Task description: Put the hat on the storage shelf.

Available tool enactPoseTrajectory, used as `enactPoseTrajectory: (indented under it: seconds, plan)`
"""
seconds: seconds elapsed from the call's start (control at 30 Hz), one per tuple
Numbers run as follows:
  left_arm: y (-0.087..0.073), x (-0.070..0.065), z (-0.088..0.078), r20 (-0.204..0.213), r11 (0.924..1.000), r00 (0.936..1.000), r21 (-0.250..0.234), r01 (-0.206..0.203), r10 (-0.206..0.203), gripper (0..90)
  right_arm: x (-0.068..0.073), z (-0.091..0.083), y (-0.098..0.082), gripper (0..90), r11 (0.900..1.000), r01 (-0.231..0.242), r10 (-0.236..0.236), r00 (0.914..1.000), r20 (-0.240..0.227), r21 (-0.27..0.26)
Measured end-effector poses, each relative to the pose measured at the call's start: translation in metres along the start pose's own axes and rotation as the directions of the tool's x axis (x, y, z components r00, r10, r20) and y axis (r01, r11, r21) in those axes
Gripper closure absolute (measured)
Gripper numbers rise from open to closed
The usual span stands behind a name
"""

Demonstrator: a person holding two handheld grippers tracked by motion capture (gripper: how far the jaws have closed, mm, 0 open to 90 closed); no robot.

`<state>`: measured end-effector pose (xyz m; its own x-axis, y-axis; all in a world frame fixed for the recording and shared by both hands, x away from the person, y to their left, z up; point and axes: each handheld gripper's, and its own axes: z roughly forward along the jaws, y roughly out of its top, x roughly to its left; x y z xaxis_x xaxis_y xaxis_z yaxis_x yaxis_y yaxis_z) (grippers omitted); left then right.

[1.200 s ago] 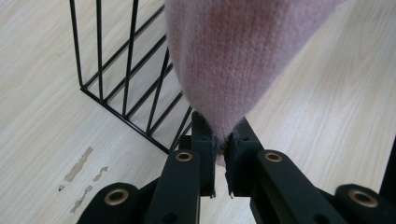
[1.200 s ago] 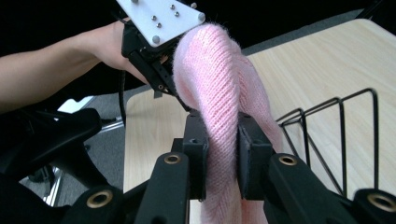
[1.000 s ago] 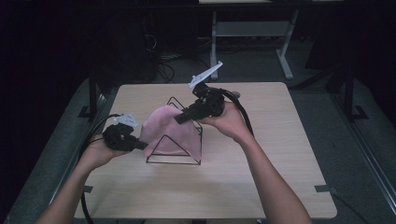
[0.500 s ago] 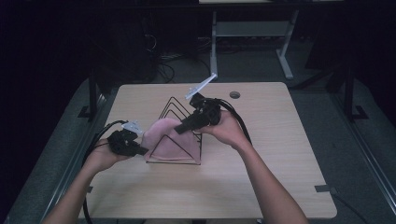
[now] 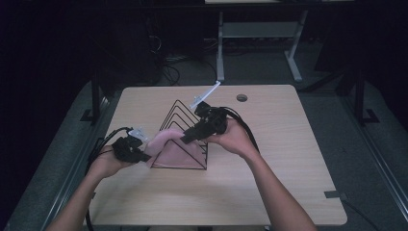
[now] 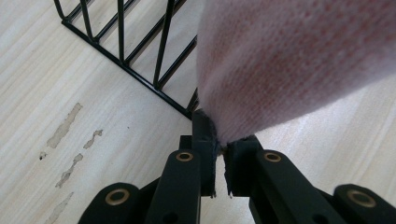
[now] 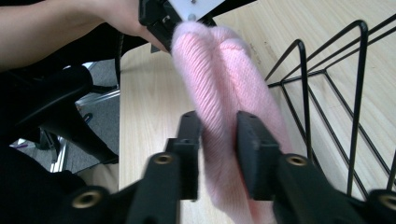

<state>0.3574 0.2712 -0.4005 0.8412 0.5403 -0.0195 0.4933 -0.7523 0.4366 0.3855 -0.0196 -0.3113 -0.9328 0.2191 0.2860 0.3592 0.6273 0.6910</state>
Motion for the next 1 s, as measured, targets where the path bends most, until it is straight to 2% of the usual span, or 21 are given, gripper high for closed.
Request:
enactPoseTrajectory:
  seconds: [0.1, 0.37, 0.4, 0.5, 0.63, 0.73, 0.77, 0.93, 1.0]
  plan:
    - [0.001, -0.001, 0.003, -0.007, 1.0, 1.0, 0.0, -0.002, 0.002, 84.1, 0.002, 0.001, -0.001, 81.8, 1.0, 0.019, -0.019, 0.9998, -0.007, 0.002]
    - [0.004, -0.002, 0.007, -0.006, 0.9999, 0.9999, 0.007, -0.013, 0.014, 84.2, 0.003, 0.0, -0.001, 84.0, 0.999, 0.038, -0.038, 0.9993, -0.003, 0.003]
    - [0.004, -0.002, 0.007, -0.001, 0.9999, 0.9999, 0.006, -0.014, 0.014, 84.1, 0.004, -0.002, -0.001, 84.0, 1.0, 0.024, -0.024, 0.9997, -0.003, 0.005]
    - [0.005, -0.002, 0.008, -0.003, 0.9999, 0.9999, 0.006, -0.015, 0.015, 84.2, 0.003, -0.002, -0.001, 84.1, 0.999, 0.035, -0.035, 0.9994, -0.001, 0.003]
    - [0.005, -0.003, 0.008, -0.004, 0.9998, 0.9998, 0.005, -0.018, 0.018, 84.1, 0.003, -0.001, -0.003, 83.9, 1.0, 0.015, -0.015, 0.9999, -0.003, 0.008]
    - [0.003, -0.002, 0.007, 0.005, 1.0, 1.0, -0.008, -0.002, 0.002, 83.3, 0.004, -0.002, -0.005, 82.0, 1.0, 0.011, -0.011, 0.9999, -0.006, -0.003]
    - [0.003, -0.002, 0.007, 0.004, 0.9999, 1.0, -0.014, -0.003, 0.003, 82.6, 0.003, -0.002, -0.006, 80.6, 1.0, 0.022, -0.022, 0.9997, -0.01, -0.017]
    - [0.001, -0.002, 0.002, 0.001, 0.9997, 0.9999, -0.023, 0.012, -0.012, 76.9, 0.0, -0.007, -0.012, 72.0, 0.999, 0.009, -0.01, 0.9998, -0.018, -0.045]
    - [0.0, -0.001, 0.0, 0.002, 0.9996, 1.0, -0.029, 0.006, -0.006, 76.2, 0.0, -0.01, -0.015, 70.4, 0.998, 0.004, -0.005, 0.9998, -0.021, -0.056]
